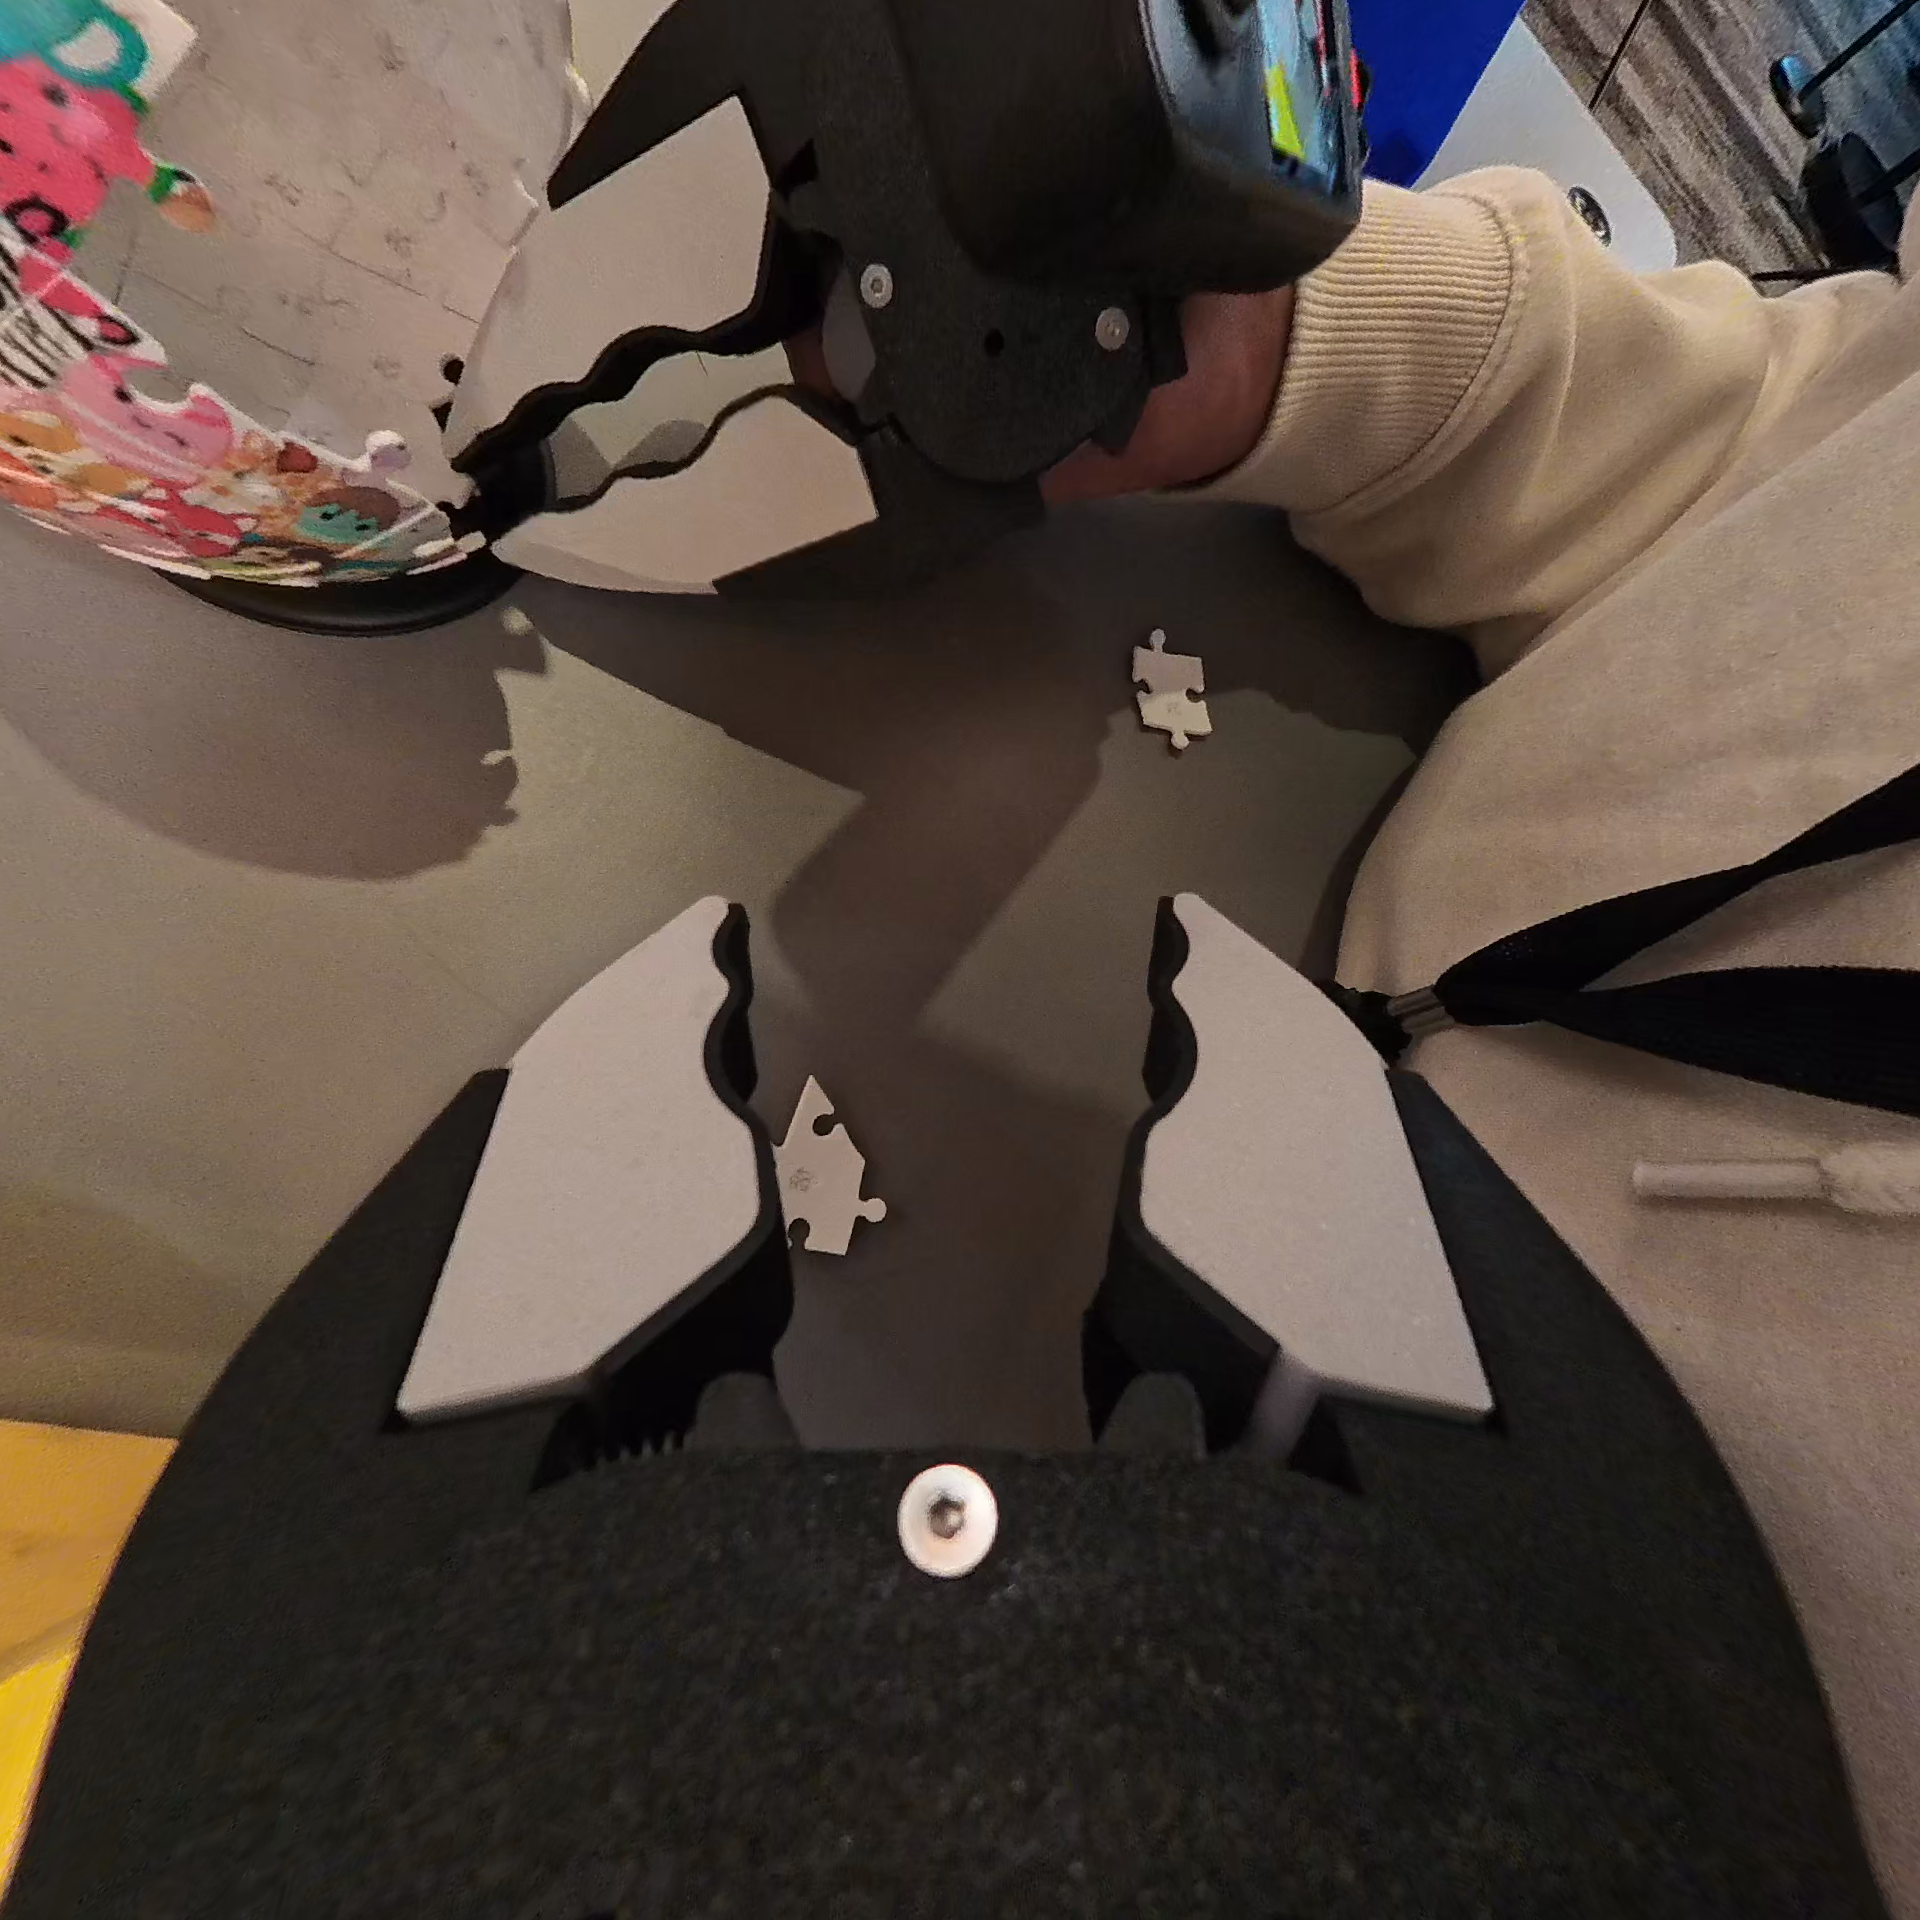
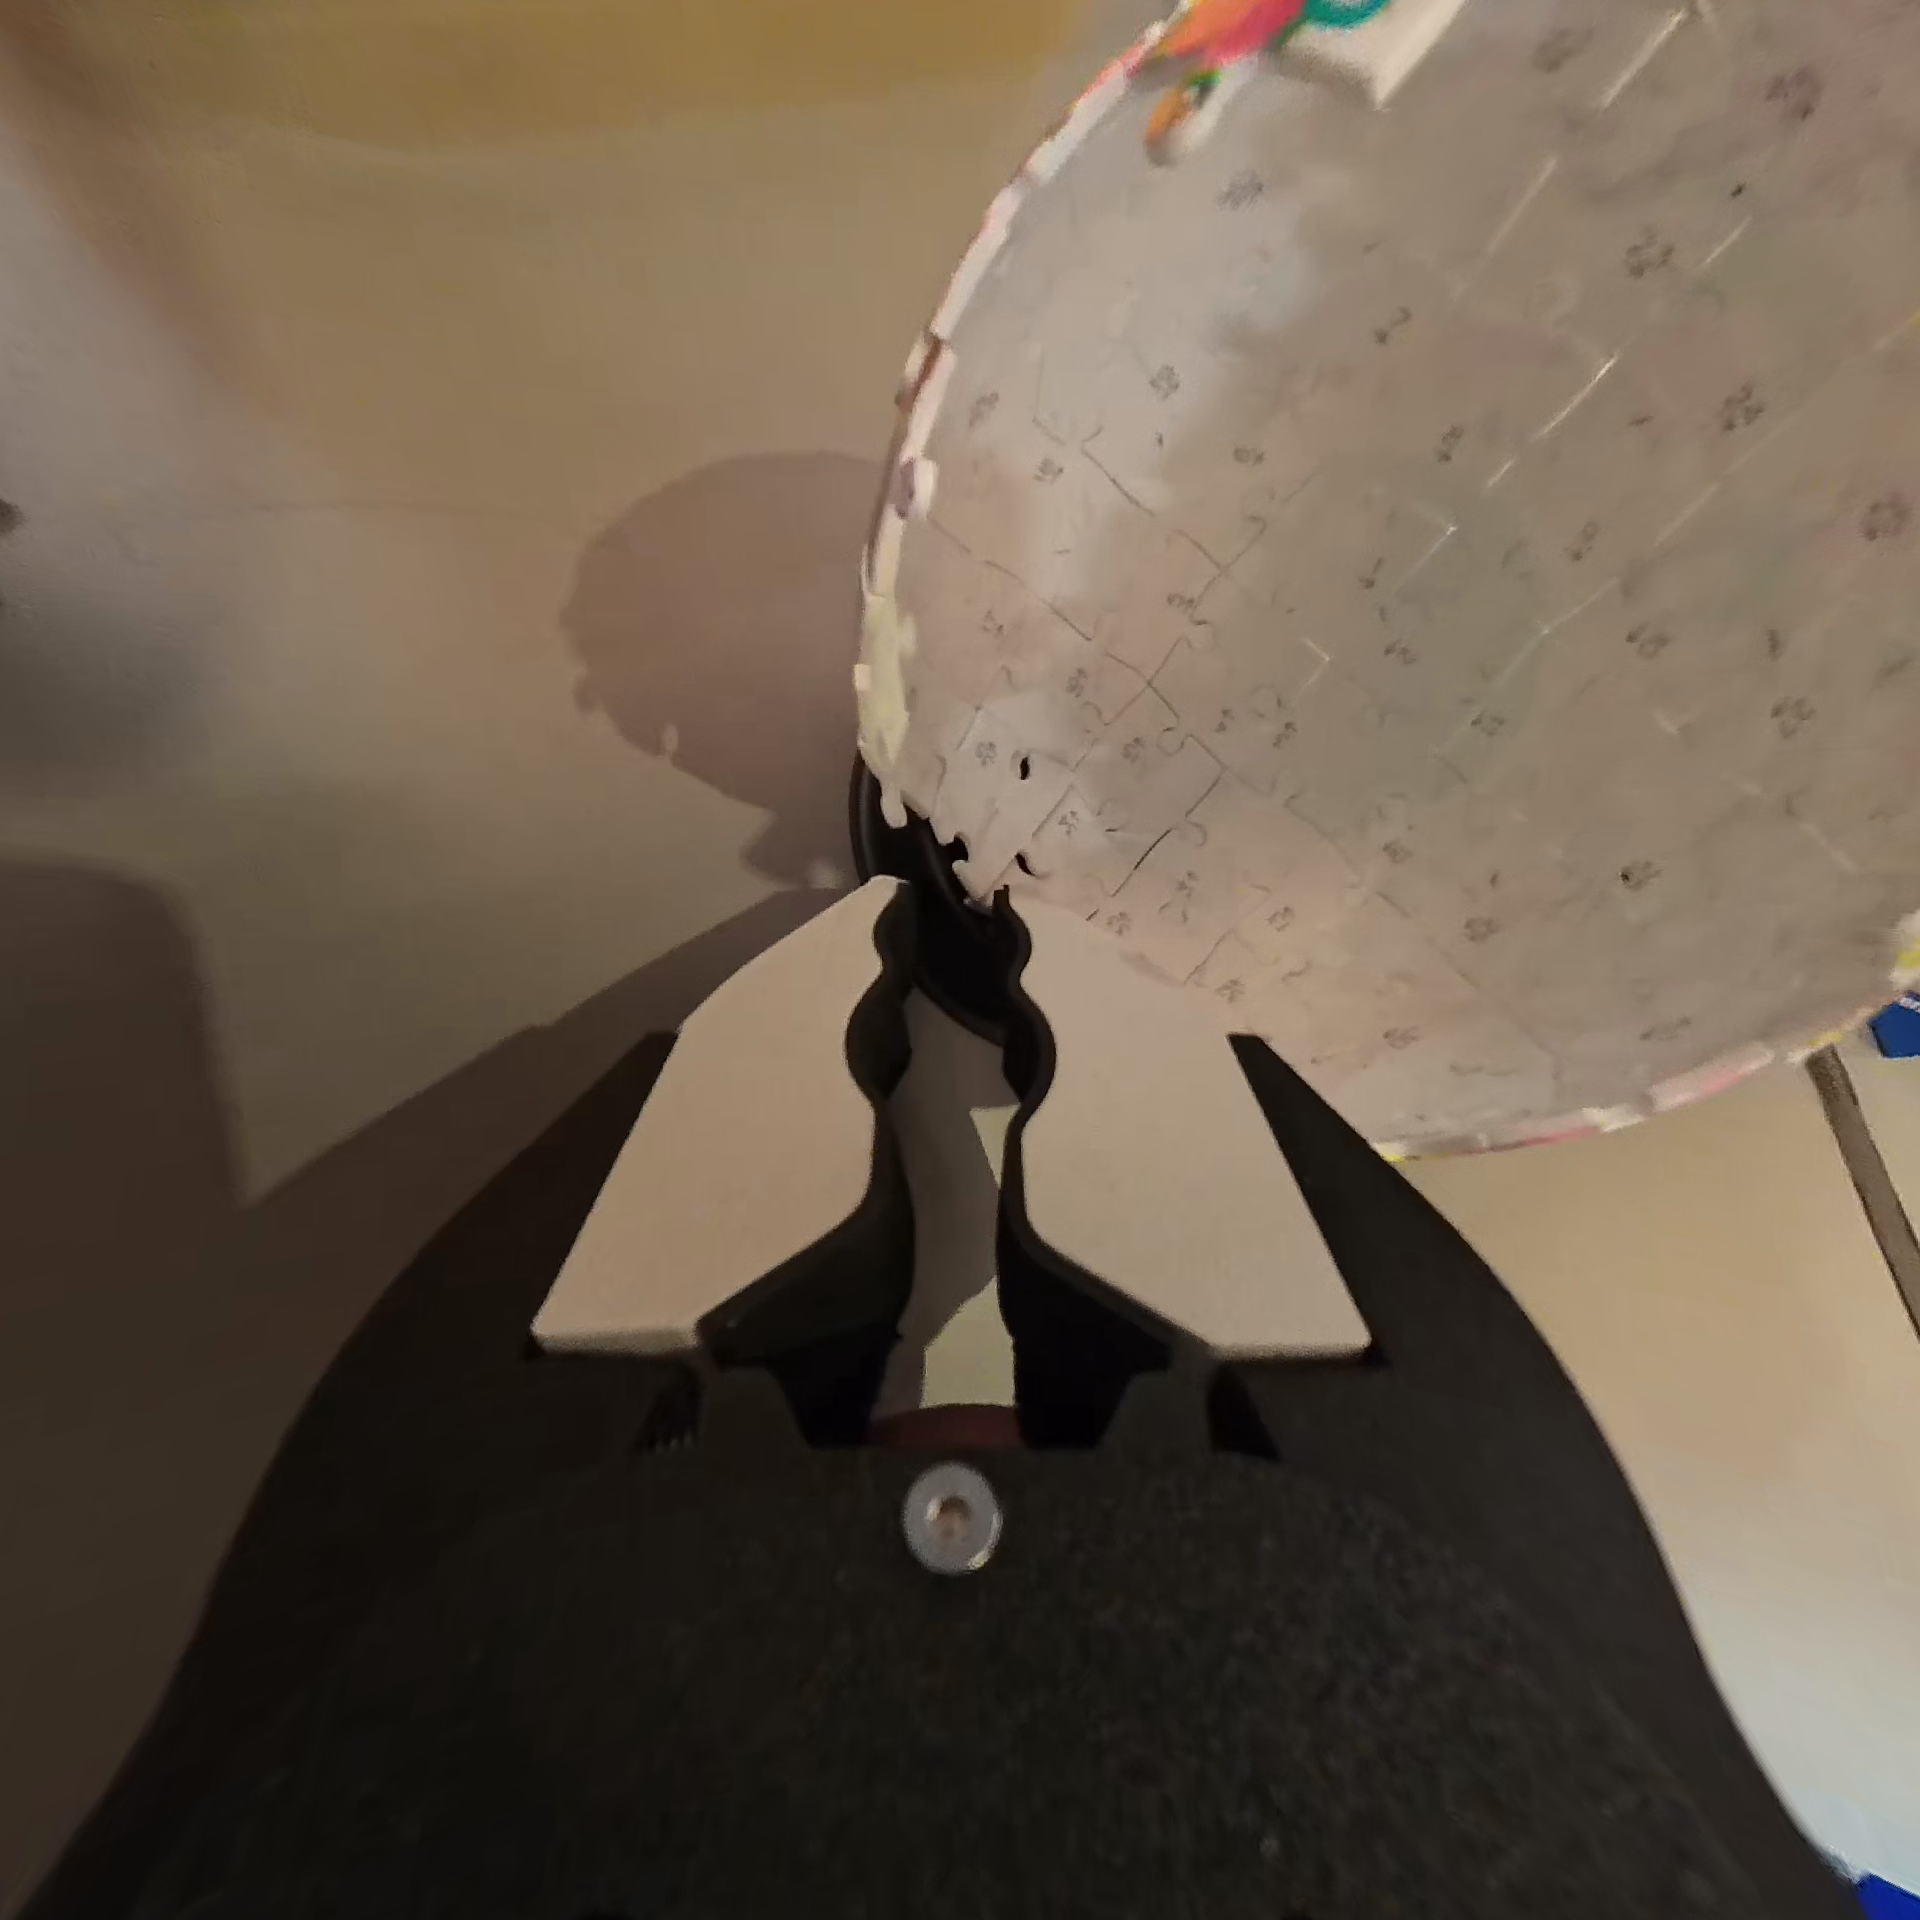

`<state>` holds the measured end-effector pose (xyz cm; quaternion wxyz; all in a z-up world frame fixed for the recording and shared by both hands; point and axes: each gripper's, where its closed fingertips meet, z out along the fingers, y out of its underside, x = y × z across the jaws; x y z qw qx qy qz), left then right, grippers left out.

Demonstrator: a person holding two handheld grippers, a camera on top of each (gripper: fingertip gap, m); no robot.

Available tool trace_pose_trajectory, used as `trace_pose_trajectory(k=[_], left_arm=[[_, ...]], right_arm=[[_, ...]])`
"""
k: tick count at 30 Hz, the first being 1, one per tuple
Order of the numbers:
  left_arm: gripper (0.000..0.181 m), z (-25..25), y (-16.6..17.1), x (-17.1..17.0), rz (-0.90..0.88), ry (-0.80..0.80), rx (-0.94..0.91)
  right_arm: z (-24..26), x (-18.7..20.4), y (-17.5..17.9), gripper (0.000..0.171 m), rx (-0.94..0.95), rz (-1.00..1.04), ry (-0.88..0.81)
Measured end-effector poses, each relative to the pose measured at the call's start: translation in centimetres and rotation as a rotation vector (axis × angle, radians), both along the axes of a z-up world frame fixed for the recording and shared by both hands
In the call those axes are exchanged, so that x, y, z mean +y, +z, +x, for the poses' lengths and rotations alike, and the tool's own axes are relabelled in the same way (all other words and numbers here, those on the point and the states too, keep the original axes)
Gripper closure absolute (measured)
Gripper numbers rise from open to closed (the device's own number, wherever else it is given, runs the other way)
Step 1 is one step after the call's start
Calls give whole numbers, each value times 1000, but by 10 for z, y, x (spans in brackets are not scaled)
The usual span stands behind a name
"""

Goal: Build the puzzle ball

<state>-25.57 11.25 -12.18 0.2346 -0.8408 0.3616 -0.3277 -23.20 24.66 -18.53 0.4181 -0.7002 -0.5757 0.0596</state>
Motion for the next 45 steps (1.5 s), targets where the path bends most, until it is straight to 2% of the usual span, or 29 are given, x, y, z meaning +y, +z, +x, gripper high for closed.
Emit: trace_pose_trajectory(k=[8, 45], left_arm=[[108, -1, 0, 0, -5, 4, -1], [108, -2, -1, -2, -11, 8, -6]], right_arm=[[-1, -1, 3, 167, 11, -2, 13], [-1, -1, 4, 167, 67, -120, -43]])
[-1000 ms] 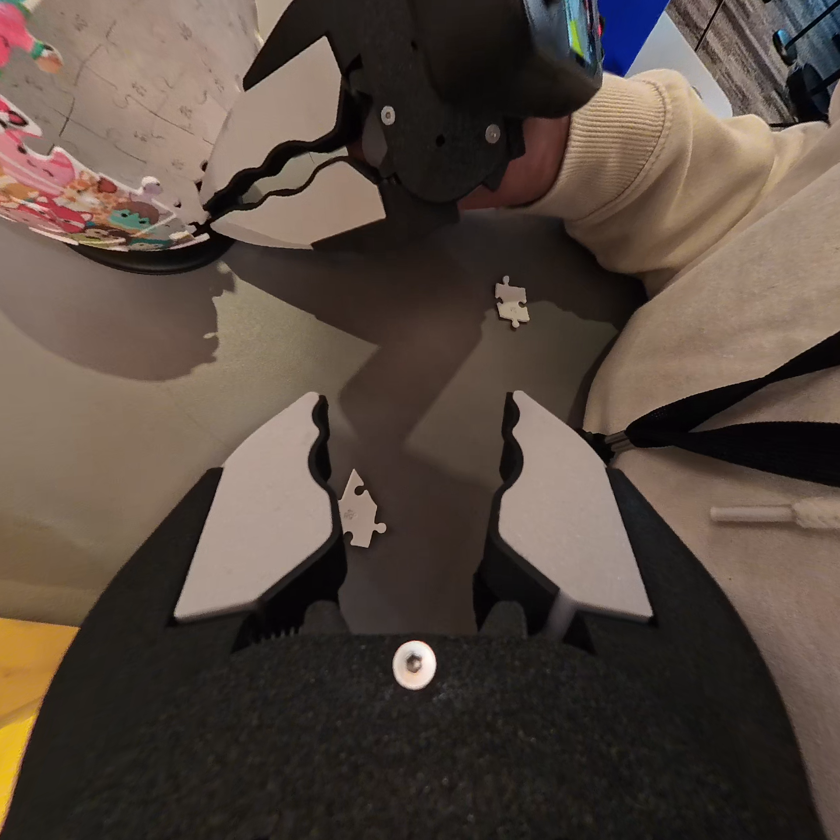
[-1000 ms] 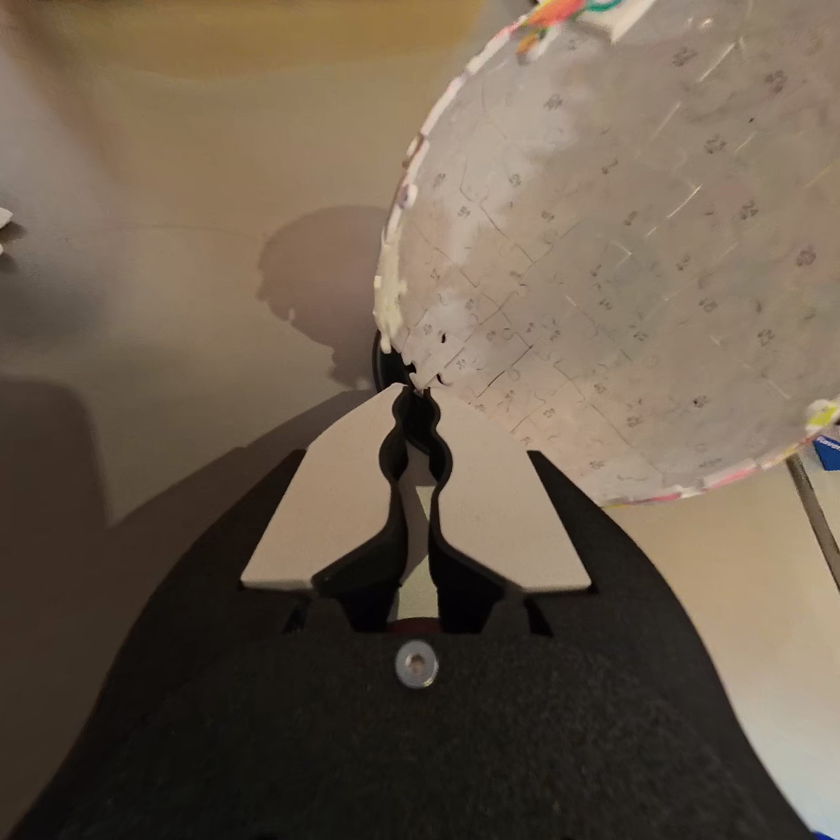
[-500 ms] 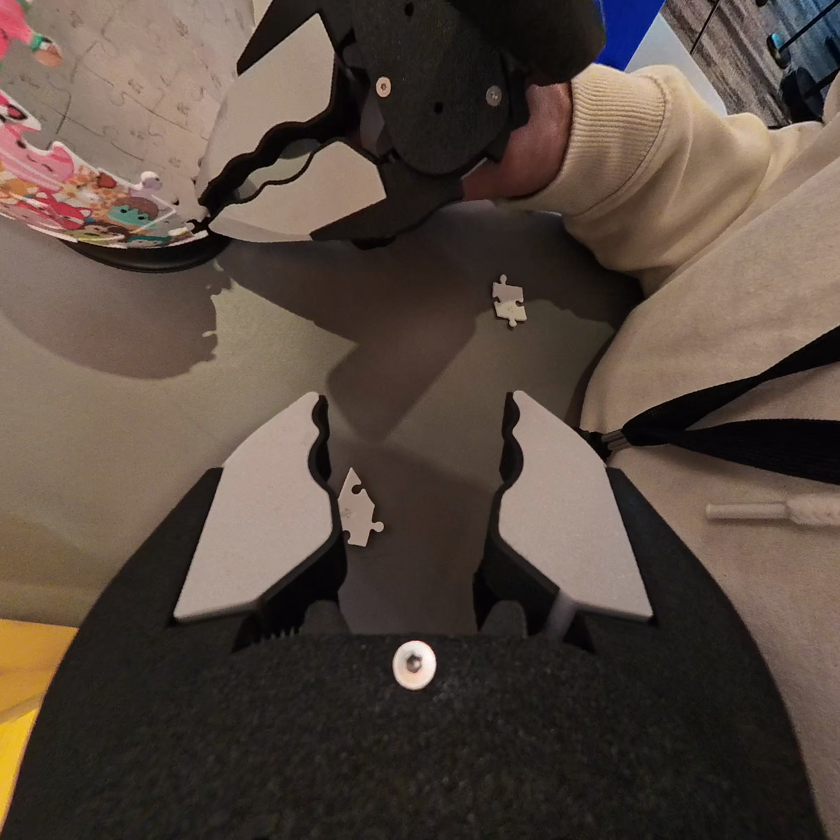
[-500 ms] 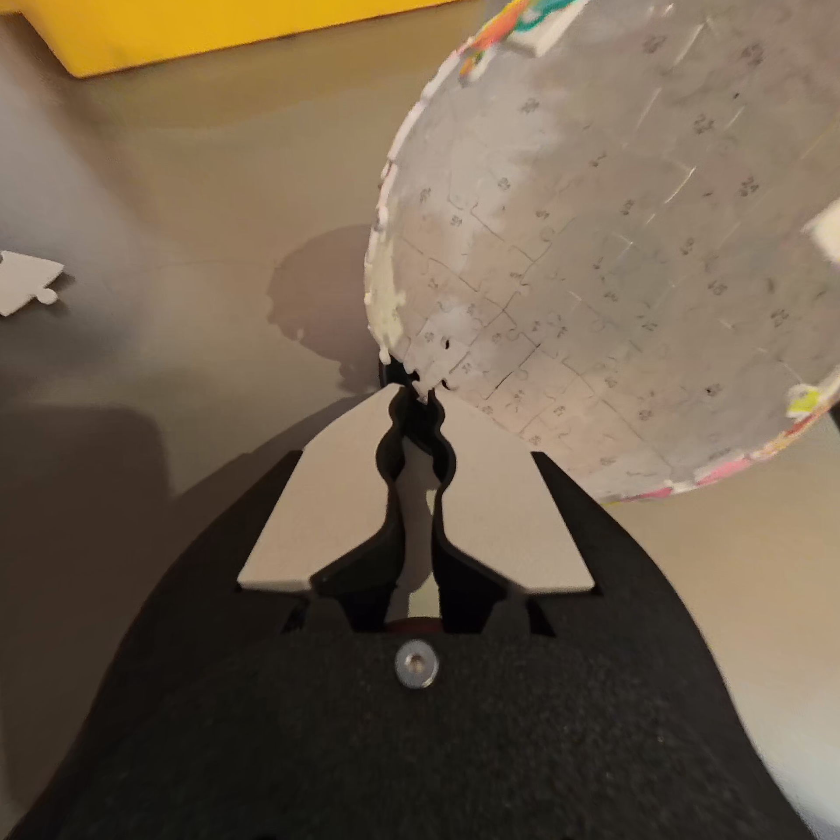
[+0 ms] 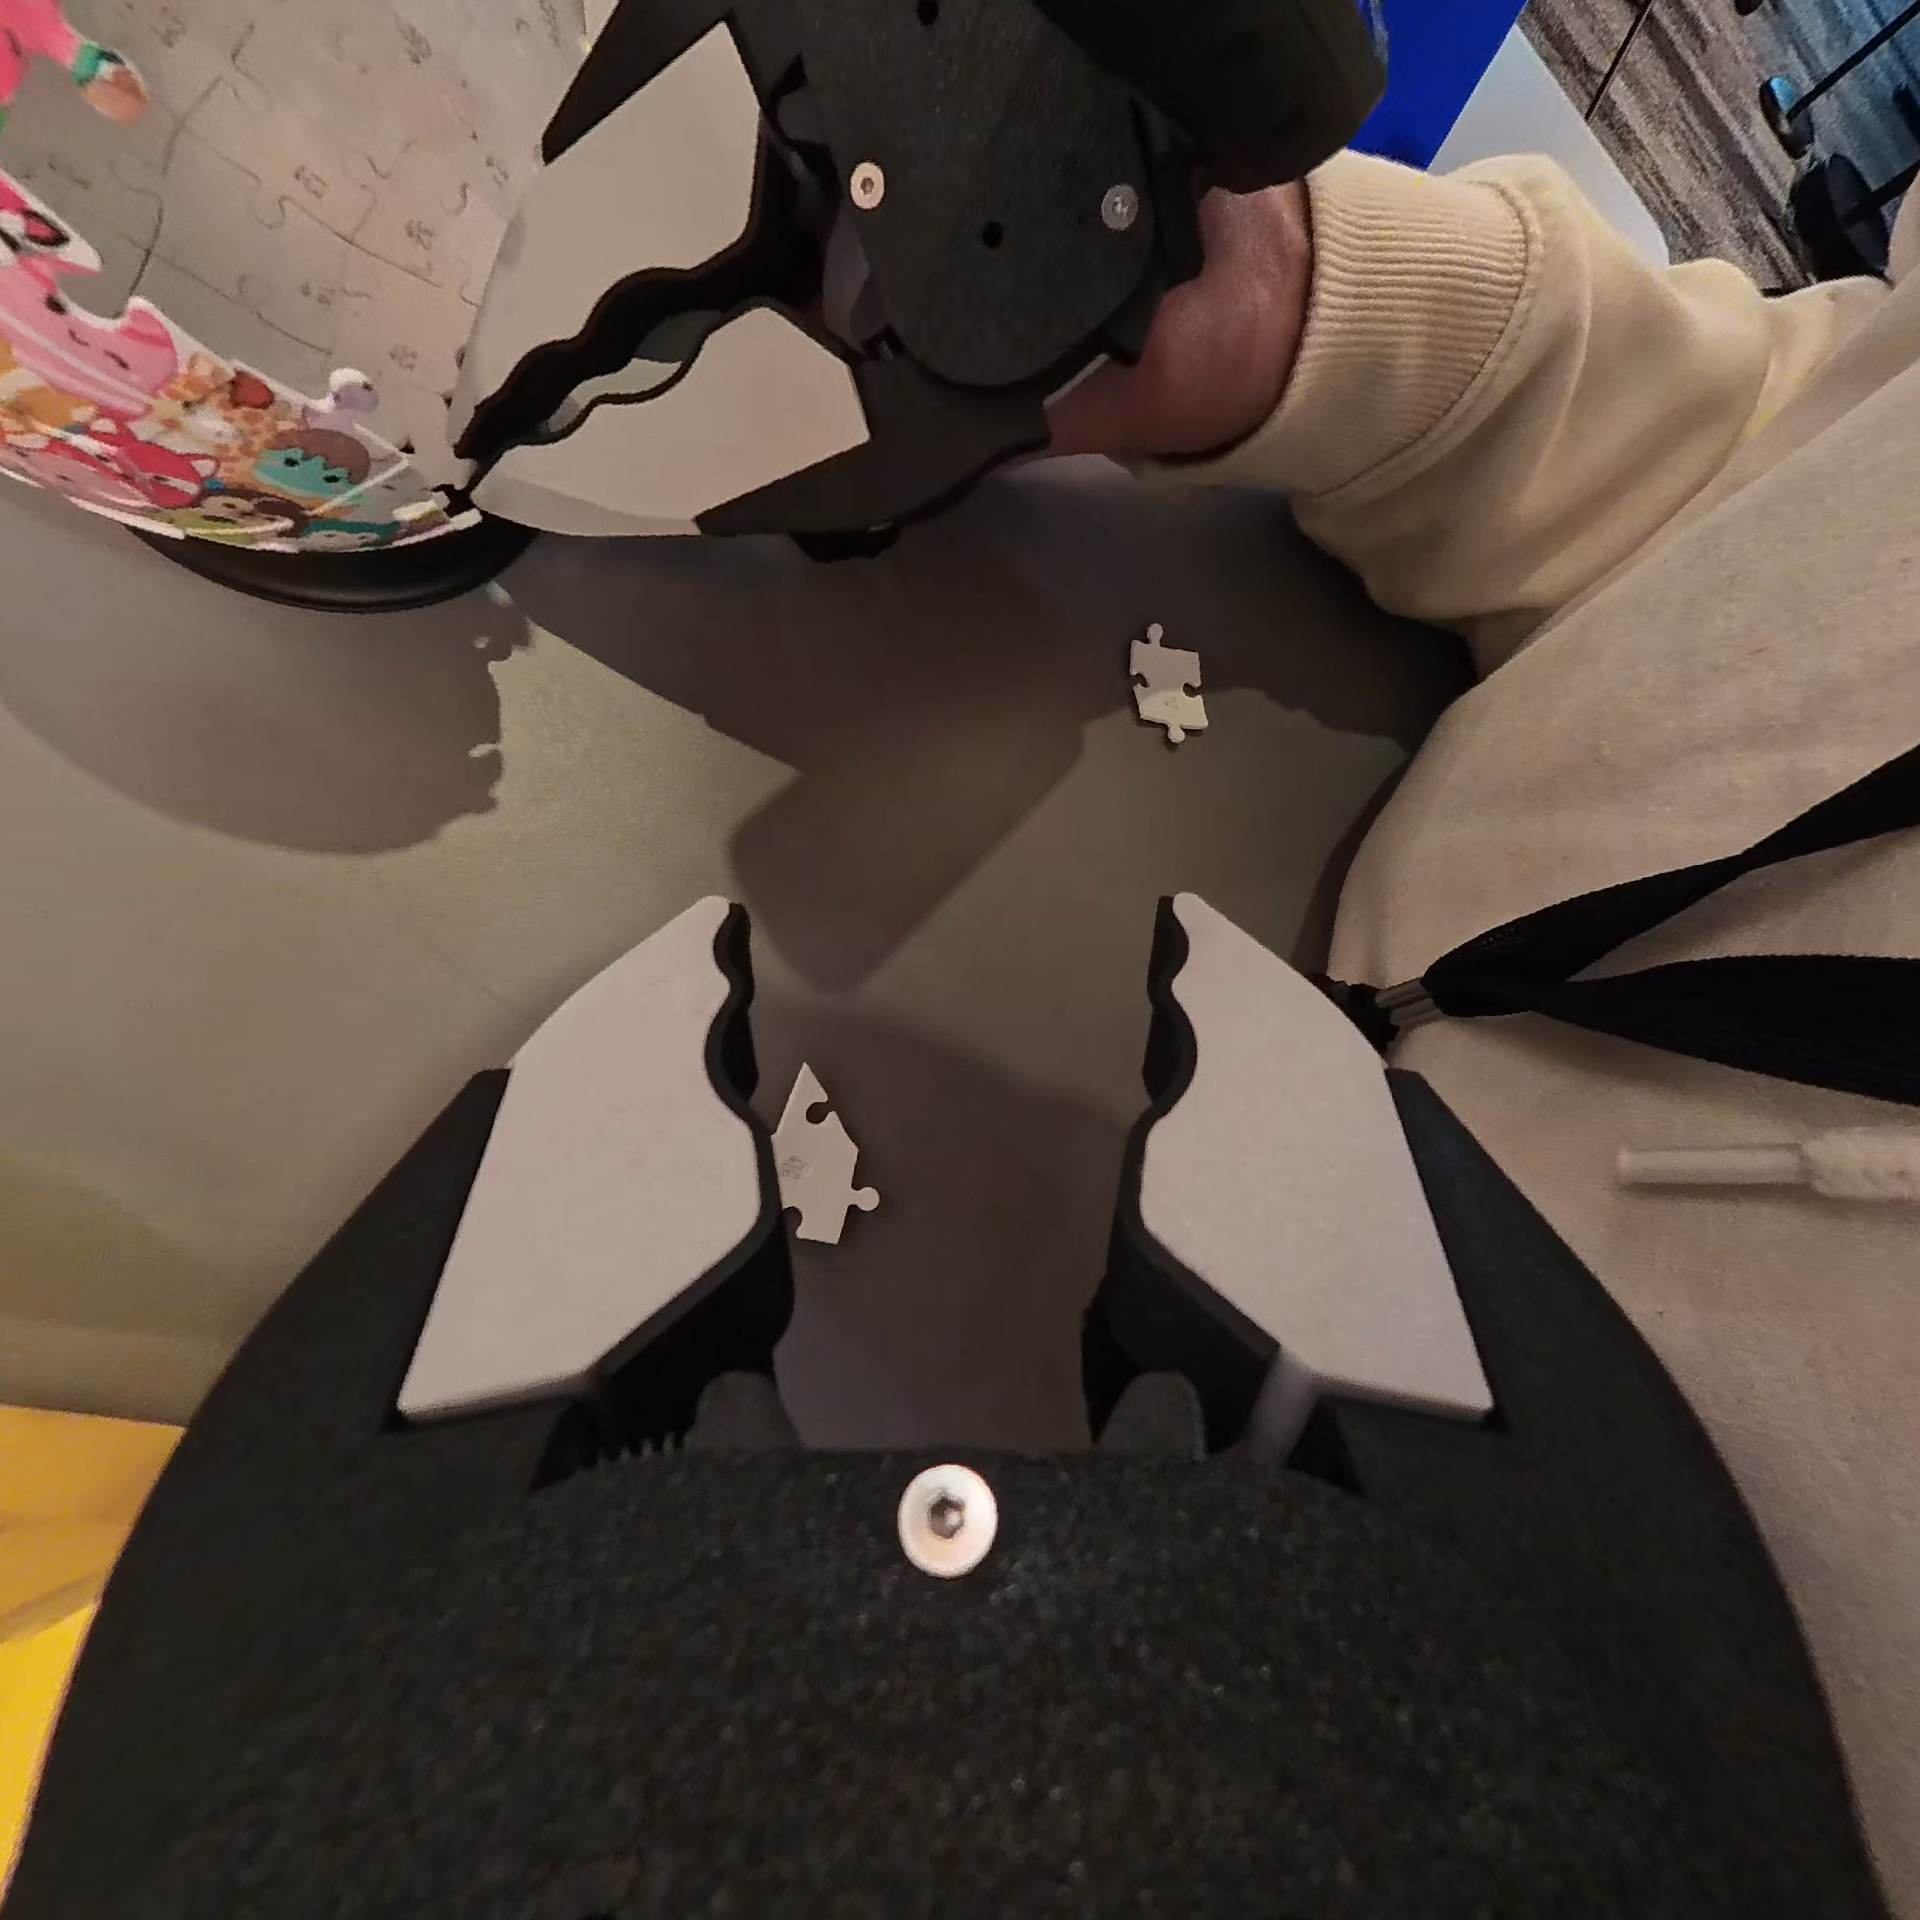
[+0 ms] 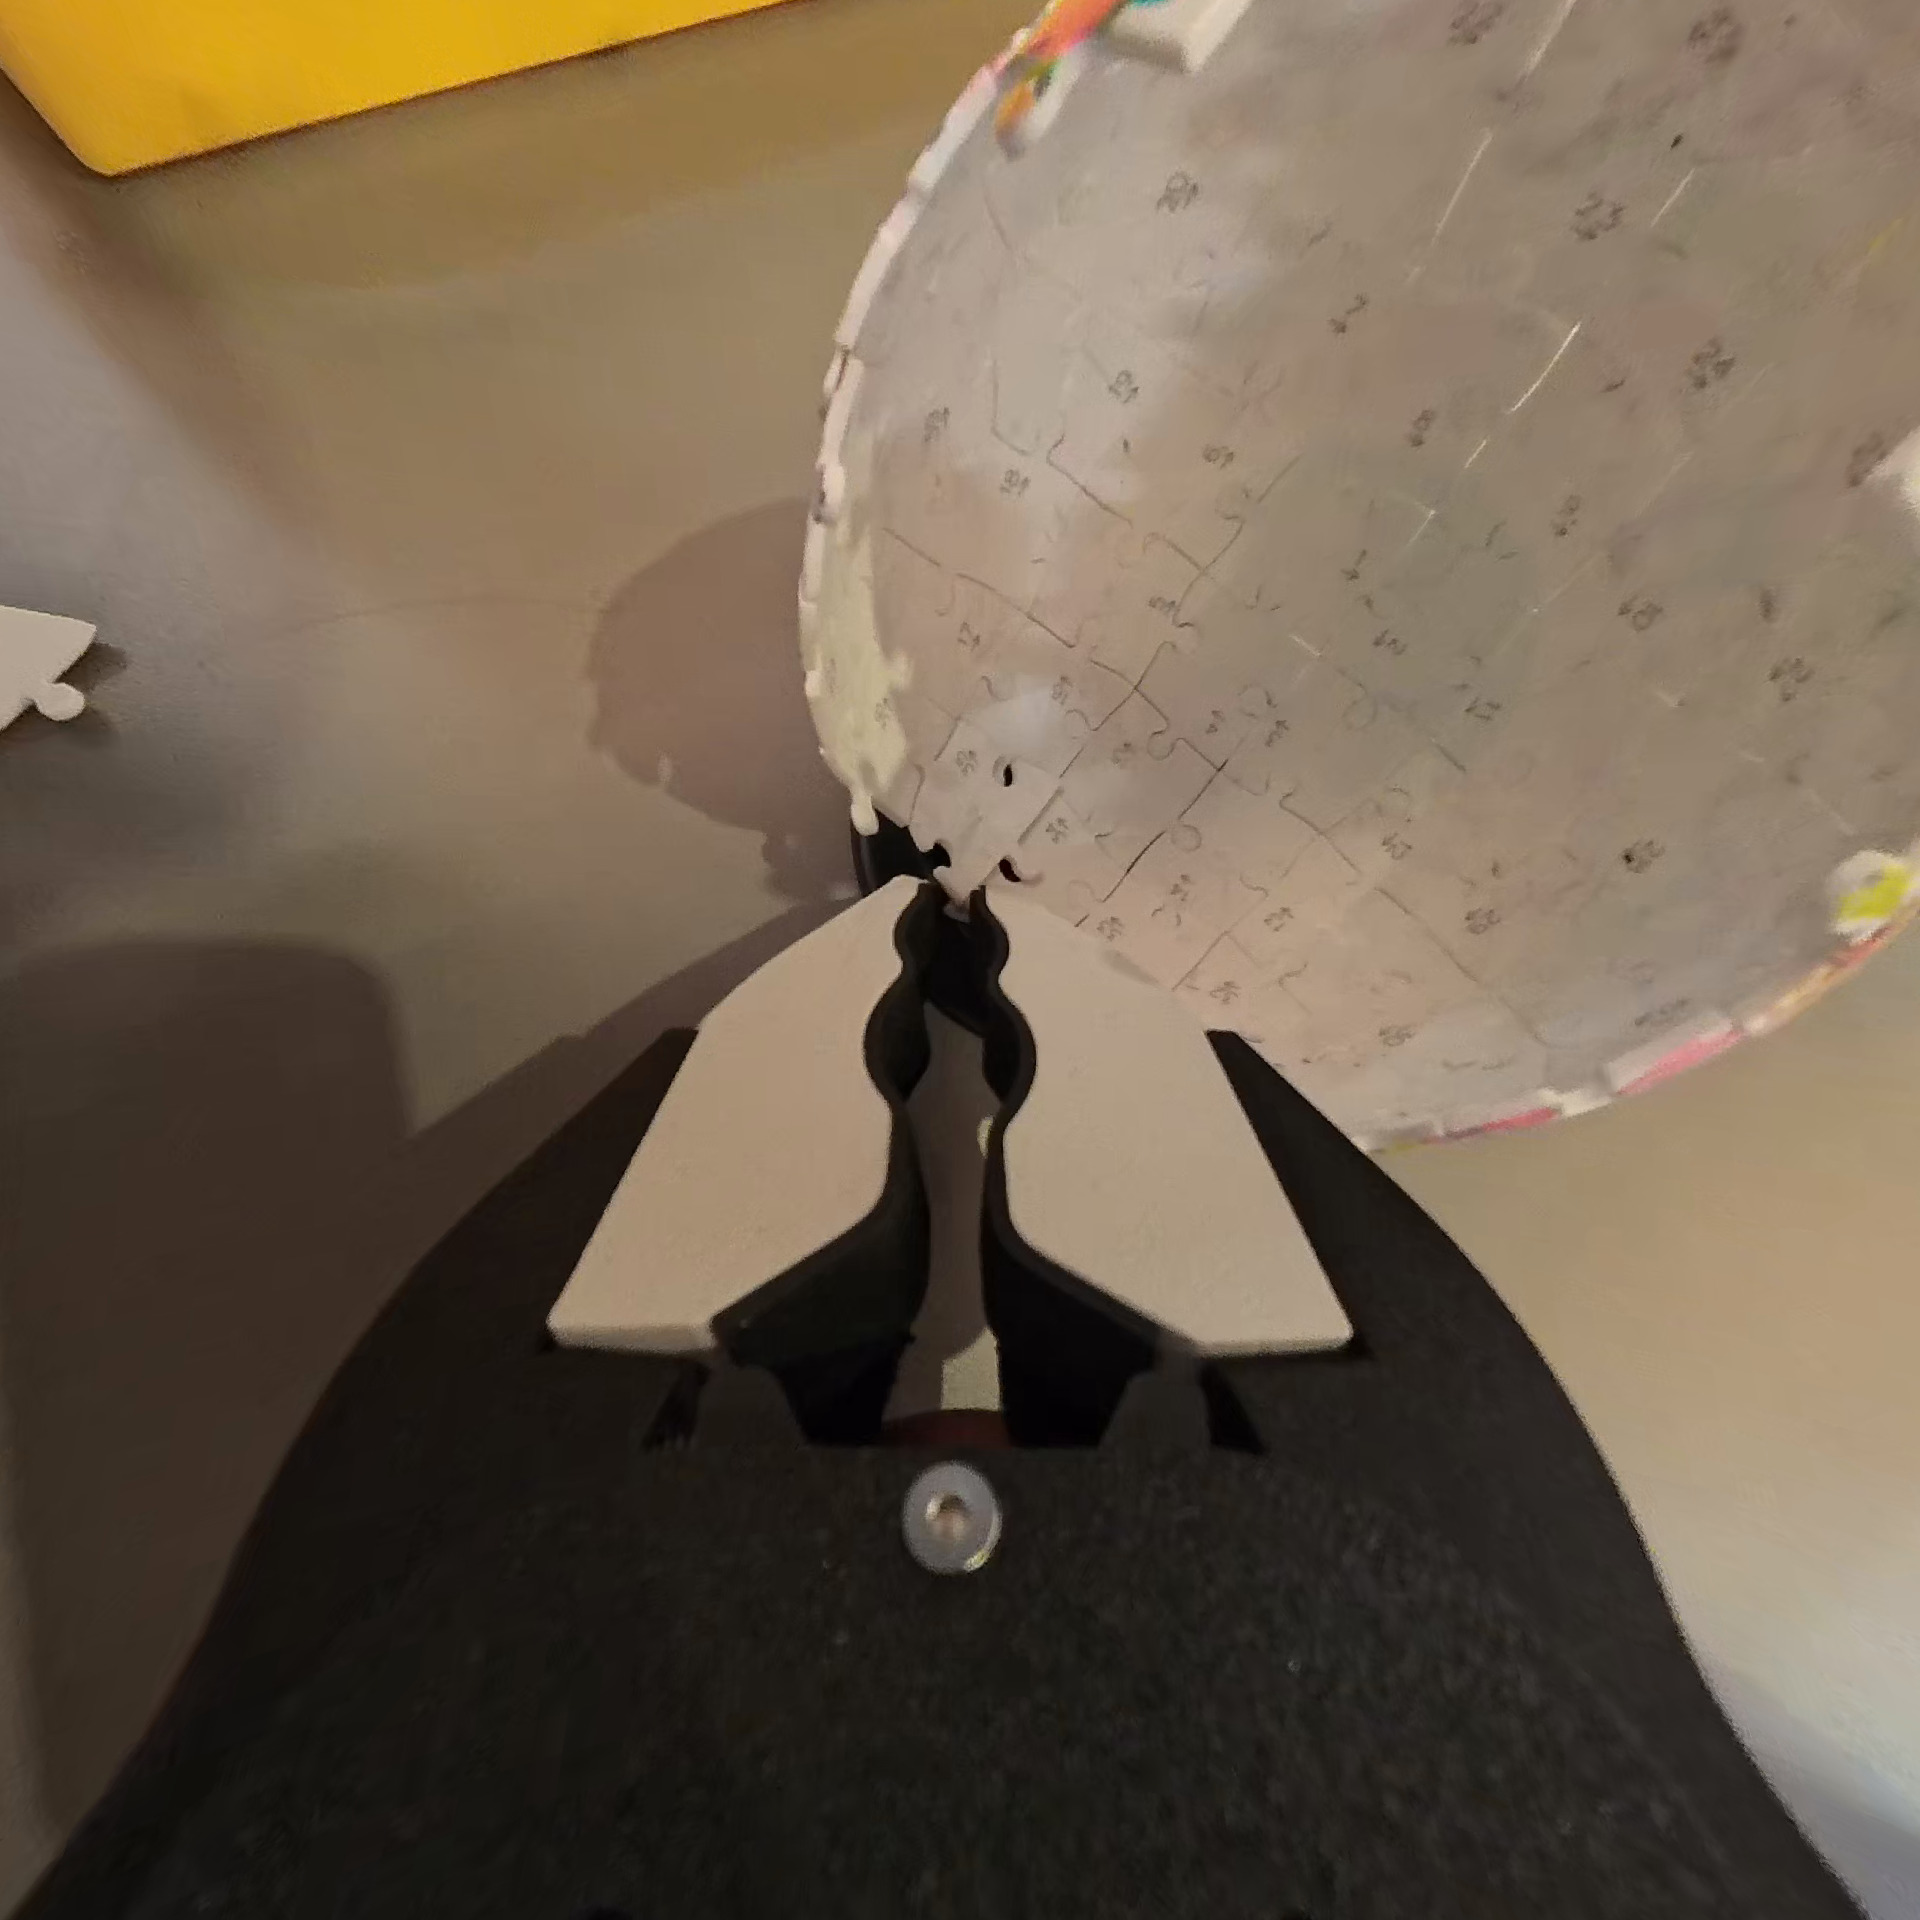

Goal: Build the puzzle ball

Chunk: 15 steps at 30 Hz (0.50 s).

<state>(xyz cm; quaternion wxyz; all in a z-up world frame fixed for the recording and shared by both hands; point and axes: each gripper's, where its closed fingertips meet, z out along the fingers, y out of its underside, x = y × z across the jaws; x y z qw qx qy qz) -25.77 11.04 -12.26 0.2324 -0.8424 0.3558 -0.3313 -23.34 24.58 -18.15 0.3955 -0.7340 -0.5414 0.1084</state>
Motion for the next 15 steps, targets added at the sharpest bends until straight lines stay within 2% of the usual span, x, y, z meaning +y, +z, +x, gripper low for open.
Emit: trace_pose_trajectory(k=[5, 10, 15], left_arm=[[108, 0, 0, 0, 0, 0, 1], [109, 0, 1, 1, 4, 2, -1], [108, 0, 2, 3, 14, 1, 0]], right_arm=[[0, 0, 0, 167, -27, 35, 9], [1, 0, 0, 167, -138, 189, 58], [0, -4, 0, 167, -165, 216, 93]])
